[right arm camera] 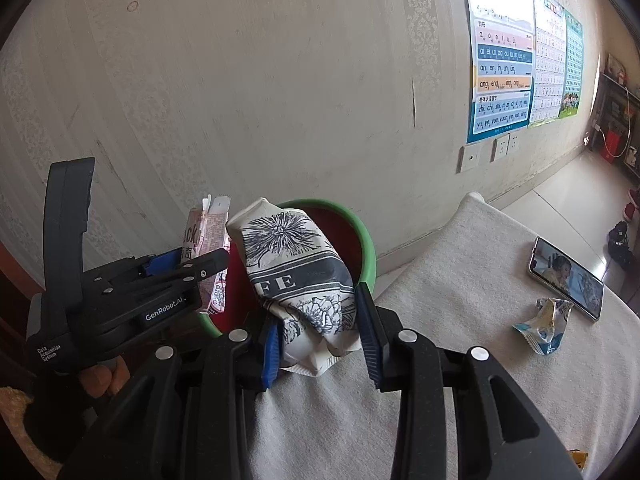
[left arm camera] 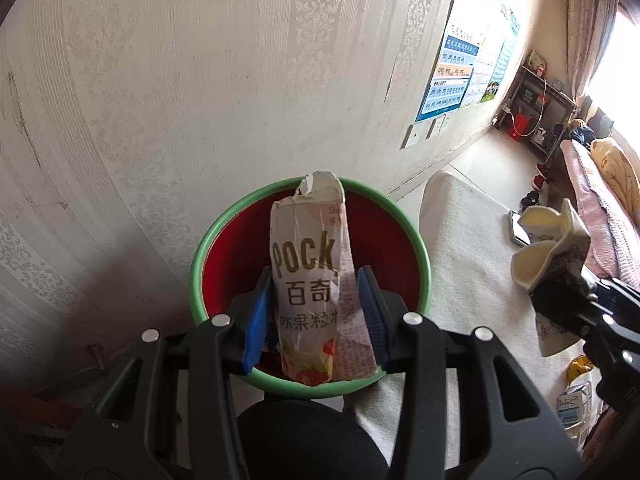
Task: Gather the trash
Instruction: 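Carry the POCK wrapper and paper cup over the red bin, then open both grippers to drop the POCK wrapper and cup into the bin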
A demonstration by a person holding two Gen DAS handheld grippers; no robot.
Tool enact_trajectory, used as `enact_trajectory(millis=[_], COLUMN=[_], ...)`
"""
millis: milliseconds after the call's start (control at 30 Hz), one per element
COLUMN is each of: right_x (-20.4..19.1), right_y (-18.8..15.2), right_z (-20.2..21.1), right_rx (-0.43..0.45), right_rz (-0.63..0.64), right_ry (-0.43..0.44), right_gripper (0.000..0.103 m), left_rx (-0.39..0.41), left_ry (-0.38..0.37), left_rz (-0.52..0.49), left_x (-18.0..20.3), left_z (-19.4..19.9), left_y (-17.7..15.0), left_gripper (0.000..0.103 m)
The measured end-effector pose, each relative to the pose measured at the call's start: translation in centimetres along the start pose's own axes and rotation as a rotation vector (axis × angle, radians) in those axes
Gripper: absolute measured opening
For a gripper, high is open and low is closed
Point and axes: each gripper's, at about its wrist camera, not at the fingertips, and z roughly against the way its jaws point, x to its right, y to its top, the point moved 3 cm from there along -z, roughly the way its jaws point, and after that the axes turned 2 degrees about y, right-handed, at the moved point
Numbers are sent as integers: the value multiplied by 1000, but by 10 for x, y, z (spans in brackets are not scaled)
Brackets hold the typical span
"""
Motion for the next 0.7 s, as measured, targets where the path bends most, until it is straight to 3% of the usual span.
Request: enact_trajectory(millis=[700], right_x=[-14], right_y=[13], right_z=[-54], right_rx=[-88], right_rz=[52], right_ry=[25], right_gripper=[33], left_rx=[-42], left_ry=[33], left_rz=[28], left_x=[-23], left_z=[-27], left_y=[3], left_gripper=[40])
